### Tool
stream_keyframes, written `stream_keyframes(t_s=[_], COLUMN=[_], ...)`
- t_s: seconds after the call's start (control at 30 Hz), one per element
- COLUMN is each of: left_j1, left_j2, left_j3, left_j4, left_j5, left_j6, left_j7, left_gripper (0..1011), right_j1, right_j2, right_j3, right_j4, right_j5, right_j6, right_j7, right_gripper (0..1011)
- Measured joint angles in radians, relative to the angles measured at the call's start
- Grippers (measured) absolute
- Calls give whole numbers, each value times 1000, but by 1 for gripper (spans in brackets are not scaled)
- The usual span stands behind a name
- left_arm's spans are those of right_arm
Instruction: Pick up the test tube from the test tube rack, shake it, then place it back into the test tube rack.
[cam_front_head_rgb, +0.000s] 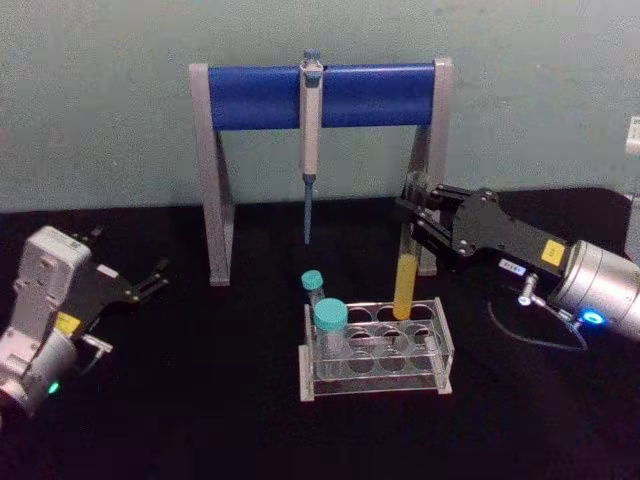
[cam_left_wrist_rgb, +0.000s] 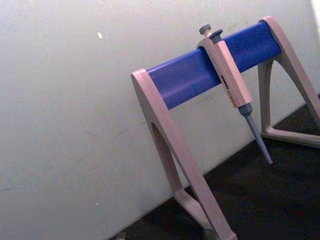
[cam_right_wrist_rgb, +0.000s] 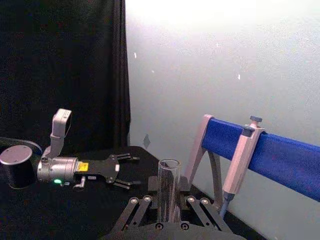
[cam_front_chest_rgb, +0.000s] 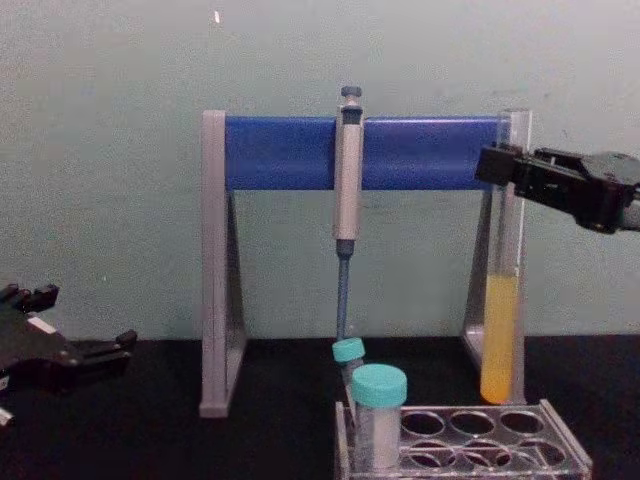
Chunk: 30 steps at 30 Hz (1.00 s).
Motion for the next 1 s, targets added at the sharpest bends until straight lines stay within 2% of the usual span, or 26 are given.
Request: stream_keyframes(t_s=[0.7,1.0], left_j1=[0,0], left_j2=[0,0], left_j3=[0,0], left_j4=[0,0], left_j5=[0,0], left_j6=[0,0], left_j7=[0,0], left_gripper=[1001,1001], right_j1=[-12,-37], right_j2=[5,25], right_j3=[2,15], right_j4=[7,-6], right_j5=[-10,-19], right_j6=[-13,-9], right_j7=[3,-14], right_gripper=[238,238])
